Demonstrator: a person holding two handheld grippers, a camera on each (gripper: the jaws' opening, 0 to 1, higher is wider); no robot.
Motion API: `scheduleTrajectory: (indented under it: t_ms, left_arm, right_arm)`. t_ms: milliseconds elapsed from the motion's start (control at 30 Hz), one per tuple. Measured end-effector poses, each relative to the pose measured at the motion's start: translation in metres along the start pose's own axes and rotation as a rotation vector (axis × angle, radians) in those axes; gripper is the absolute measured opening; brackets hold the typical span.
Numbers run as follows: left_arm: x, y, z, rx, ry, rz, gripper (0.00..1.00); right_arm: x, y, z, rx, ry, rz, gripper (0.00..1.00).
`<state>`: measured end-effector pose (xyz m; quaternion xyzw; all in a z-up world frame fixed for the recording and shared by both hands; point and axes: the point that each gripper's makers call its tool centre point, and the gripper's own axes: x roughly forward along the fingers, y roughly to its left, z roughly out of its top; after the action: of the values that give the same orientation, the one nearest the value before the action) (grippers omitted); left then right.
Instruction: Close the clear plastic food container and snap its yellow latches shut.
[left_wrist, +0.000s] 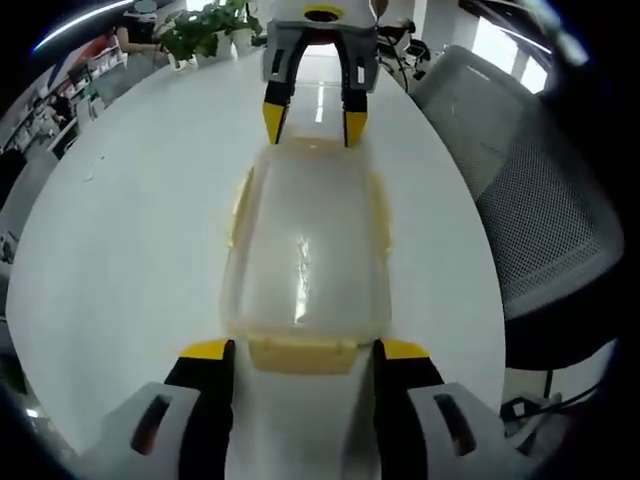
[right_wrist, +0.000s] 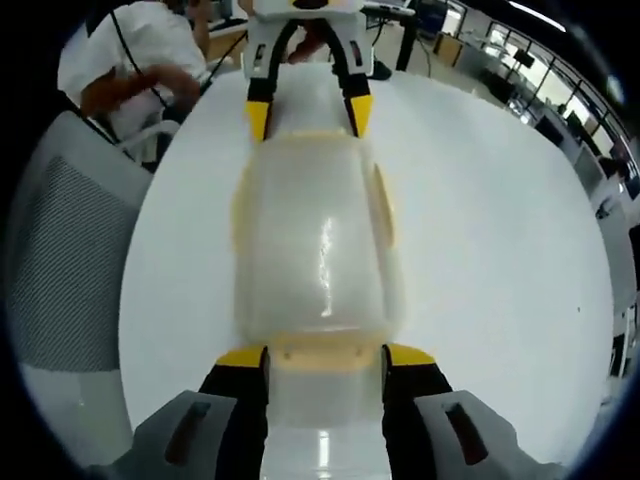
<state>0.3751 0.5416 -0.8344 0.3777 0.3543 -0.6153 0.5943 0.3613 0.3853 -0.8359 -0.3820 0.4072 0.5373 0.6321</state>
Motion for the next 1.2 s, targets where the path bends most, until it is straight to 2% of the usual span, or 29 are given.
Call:
scheduleTrajectory:
  t_ms: [167,267,433,467,500,533,700,900,1067,1200]
  left_arm:
    - [0.0008,0.0000,-0.0007,0.016,0.022,-0.008,0.55]
    - [0.0010,-0.0009,-0.0013,0.037,0.057,-0.018,0.53]
    - [0.0013,0.0006,-0.0018,0.045,0.063,-0.023,0.50]
    - [0.0008,0.0009,-0.0017,0.044,0.059,-0.023,0.48]
    - [0.0005,-0.0006,0.0011,0.071,0.040,-0.043,0.40]
    - [-0.0010,0.0015,0.0006,0.045,0.039,-0.032,0.39]
    - [-0.0024,0.0026,0.0001,0.046,0.030,-0.032,0.38]
    - [-0.0010,0.0023,0.0007,0.055,0.089,-0.029,0.39]
    - [-0.0015,0.0026,-0.0010,0.050,0.088,-0.027,0.39]
    - [-0.0004,0.0029,-0.0013,0.054,0.107,-0.029,0.39]
  right_arm:
    - [0.0022,0.0035,0.0016,-0.035,0.029,0.025,0.41]
    - [0.0030,0.0035,0.0016,-0.049,0.039,0.037,0.41]
    - [0.0039,0.0030,0.0006,-0.015,0.054,0.049,0.41]
    - [0.0040,0.0034,0.0000,-0.011,0.061,0.047,0.41]
    - [0.0038,0.0028,-0.0011,0.002,0.070,0.041,0.41]
    - [0.0042,0.0039,-0.0034,-0.039,0.084,0.053,0.40]
    - [0.0064,0.0016,-0.0025,-0.039,0.115,0.062,0.40]
    - [0.0055,0.0012,-0.0029,-0.040,0.143,0.062,0.41]
    - [0.0052,0.0010,-0.0034,-0.037,0.152,0.061,0.41]
    - [0.0064,-0.0002,-0.0020,-0.023,0.196,0.058,0.41]
